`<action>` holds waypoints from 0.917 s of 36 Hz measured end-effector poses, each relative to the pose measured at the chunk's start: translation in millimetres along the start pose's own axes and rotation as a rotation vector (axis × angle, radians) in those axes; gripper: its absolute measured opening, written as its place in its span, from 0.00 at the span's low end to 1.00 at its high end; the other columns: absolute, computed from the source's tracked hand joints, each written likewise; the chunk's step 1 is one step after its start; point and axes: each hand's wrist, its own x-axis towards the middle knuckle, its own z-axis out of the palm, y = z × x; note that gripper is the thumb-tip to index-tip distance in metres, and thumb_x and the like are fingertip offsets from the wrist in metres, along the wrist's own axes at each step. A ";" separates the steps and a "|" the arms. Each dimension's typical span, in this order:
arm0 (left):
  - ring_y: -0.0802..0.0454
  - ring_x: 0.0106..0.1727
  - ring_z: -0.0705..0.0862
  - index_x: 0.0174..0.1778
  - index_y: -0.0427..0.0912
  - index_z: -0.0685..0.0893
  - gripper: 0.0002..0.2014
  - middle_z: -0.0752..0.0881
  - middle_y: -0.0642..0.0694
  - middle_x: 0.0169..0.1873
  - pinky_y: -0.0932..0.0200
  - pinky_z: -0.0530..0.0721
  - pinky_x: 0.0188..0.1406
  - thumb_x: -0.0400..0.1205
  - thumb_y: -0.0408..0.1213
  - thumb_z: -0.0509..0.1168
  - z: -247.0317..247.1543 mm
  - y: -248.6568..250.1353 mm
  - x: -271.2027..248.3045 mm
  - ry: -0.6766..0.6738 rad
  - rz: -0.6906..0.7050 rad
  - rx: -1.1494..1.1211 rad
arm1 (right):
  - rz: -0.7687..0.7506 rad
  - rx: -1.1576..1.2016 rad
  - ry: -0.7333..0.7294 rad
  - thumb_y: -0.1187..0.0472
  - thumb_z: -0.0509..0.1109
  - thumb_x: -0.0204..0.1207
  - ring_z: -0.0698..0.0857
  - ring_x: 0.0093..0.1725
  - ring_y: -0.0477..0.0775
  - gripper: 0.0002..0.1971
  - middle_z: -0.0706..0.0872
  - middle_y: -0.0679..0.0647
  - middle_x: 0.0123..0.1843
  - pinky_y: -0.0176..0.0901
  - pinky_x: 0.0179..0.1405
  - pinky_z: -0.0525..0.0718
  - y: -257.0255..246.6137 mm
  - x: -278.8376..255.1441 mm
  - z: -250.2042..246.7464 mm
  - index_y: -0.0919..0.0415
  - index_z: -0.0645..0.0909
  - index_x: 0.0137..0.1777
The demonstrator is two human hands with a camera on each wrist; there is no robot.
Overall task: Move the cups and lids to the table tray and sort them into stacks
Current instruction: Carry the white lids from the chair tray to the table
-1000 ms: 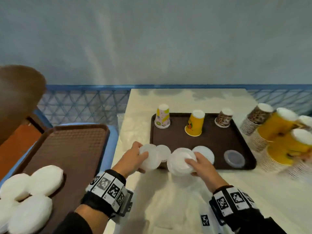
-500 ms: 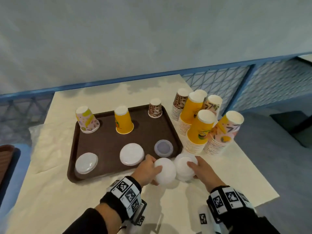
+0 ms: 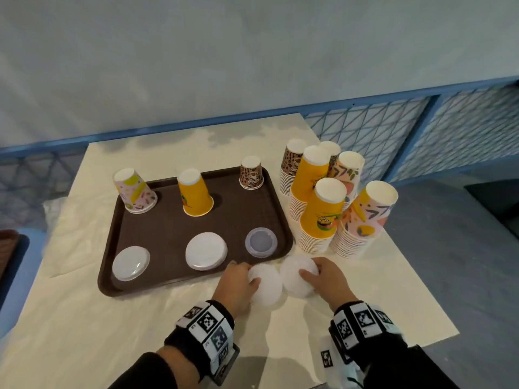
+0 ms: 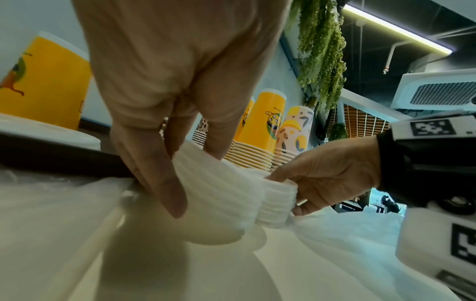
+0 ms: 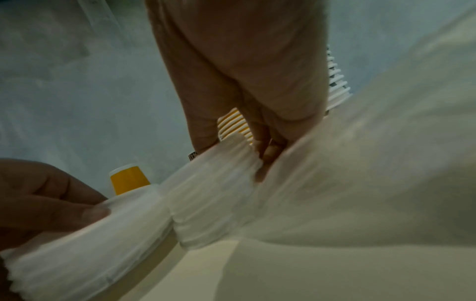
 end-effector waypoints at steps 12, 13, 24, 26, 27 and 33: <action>0.45 0.65 0.76 0.59 0.36 0.80 0.13 0.80 0.39 0.61 0.60 0.70 0.64 0.83 0.39 0.59 -4.9 0.3 -3.3 0.014 0.005 0.134 | -0.067 0.018 0.174 0.63 0.78 0.66 0.80 0.58 0.61 0.22 0.79 0.60 0.59 0.47 0.59 0.75 3.3 -2.0 3.7 0.64 0.76 0.59; 0.44 0.65 0.77 0.59 0.36 0.80 0.14 0.80 0.39 0.61 0.59 0.71 0.64 0.82 0.39 0.59 -5.9 0.0 -3.8 0.007 0.006 0.140 | -0.074 0.022 0.195 0.64 0.78 0.66 0.79 0.58 0.61 0.23 0.78 0.60 0.59 0.49 0.61 0.75 2.7 -4.0 4.9 0.64 0.75 0.60; 0.48 0.58 0.78 0.59 0.43 0.78 0.18 0.76 0.46 0.58 0.53 0.81 0.55 0.81 0.51 0.60 -47.6 -27.8 -27.9 0.224 0.111 0.066 | -0.517 0.031 0.523 0.69 0.76 0.66 0.78 0.53 0.57 0.20 0.78 0.60 0.58 0.48 0.55 0.78 -50.0 -38.6 31.1 0.62 0.77 0.58; 0.49 0.61 0.76 0.65 0.46 0.75 0.19 0.75 0.48 0.62 0.53 0.79 0.57 0.82 0.52 0.59 -60.4 -42.5 -38.0 0.317 0.126 0.106 | -0.607 0.064 0.430 0.71 0.75 0.67 0.77 0.50 0.50 0.19 0.77 0.53 0.55 0.34 0.50 0.75 -74.3 -47.8 43.6 0.60 0.77 0.57; 0.49 0.62 0.76 0.66 0.48 0.74 0.20 0.74 0.49 0.63 0.53 0.78 0.58 0.82 0.52 0.60 -67.4 -51.9 -43.4 0.354 0.124 0.114 | -0.639 0.077 0.371 0.71 0.74 0.68 0.77 0.49 0.44 0.18 0.76 0.51 0.54 0.27 0.48 0.74 -86.8 -52.6 52.3 0.60 0.77 0.57; 0.44 0.59 0.80 0.64 0.46 0.77 0.20 0.78 0.47 0.62 0.48 0.80 0.53 0.77 0.49 0.67 -116.7 -130.6 -89.5 0.492 -0.017 0.073 | -0.818 0.077 0.001 0.69 0.73 0.70 0.79 0.51 0.39 0.21 0.77 0.48 0.56 0.14 0.52 0.71 -152.5 -83.9 135.0 0.51 0.75 0.60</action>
